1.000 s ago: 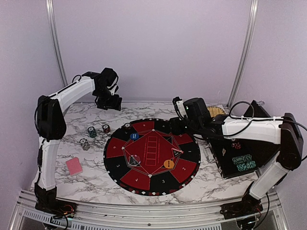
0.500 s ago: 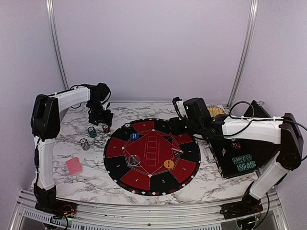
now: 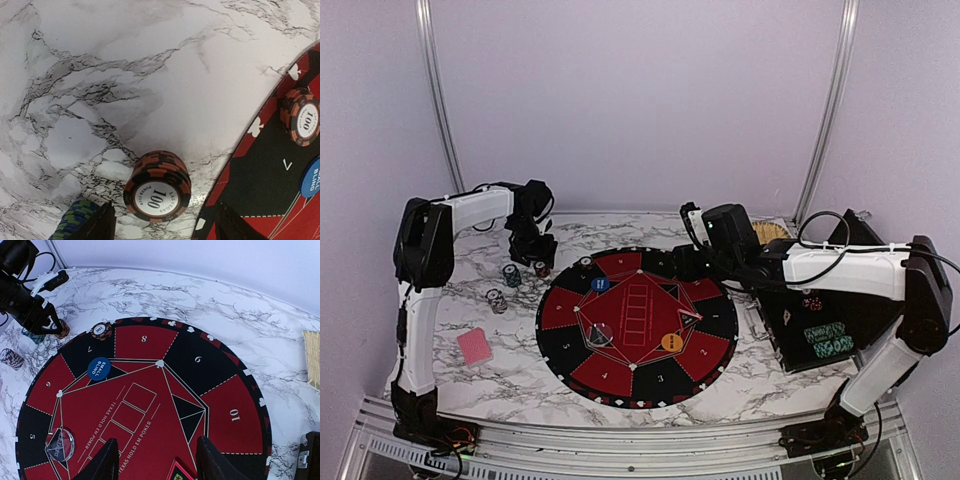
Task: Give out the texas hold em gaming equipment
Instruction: Pick up the pile of poker chips from the pile of poker chips.
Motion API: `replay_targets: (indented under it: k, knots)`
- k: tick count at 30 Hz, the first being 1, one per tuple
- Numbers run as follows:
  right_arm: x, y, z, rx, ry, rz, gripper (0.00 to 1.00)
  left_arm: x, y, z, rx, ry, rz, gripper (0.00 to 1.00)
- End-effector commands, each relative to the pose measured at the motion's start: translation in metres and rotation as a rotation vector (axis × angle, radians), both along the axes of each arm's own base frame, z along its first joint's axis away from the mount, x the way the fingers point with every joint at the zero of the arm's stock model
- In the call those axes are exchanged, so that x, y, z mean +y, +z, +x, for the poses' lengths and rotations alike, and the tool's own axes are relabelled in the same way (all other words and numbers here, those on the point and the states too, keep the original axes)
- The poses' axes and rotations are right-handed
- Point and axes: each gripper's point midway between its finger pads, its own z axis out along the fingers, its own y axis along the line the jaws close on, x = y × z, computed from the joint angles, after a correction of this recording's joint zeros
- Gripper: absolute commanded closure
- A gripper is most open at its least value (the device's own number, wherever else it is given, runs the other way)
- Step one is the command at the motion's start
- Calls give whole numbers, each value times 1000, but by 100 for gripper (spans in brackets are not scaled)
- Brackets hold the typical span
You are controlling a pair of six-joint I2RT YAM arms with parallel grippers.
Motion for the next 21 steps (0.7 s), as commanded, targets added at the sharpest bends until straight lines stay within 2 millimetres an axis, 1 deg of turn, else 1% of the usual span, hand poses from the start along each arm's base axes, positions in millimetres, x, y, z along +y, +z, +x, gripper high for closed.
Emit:
replay_targets:
  k: [1,13,21]
  knots:
    - [-4,15,2,-16,-16,23,49,3,-6,9,-4,11,9,33]
    - [-6,14,2,-15,-23,18,49,4,-14,12,6,14,15,40]
    - [-7,14,2,-17,-27,15,49,4,-19,13,13,16,17,43]
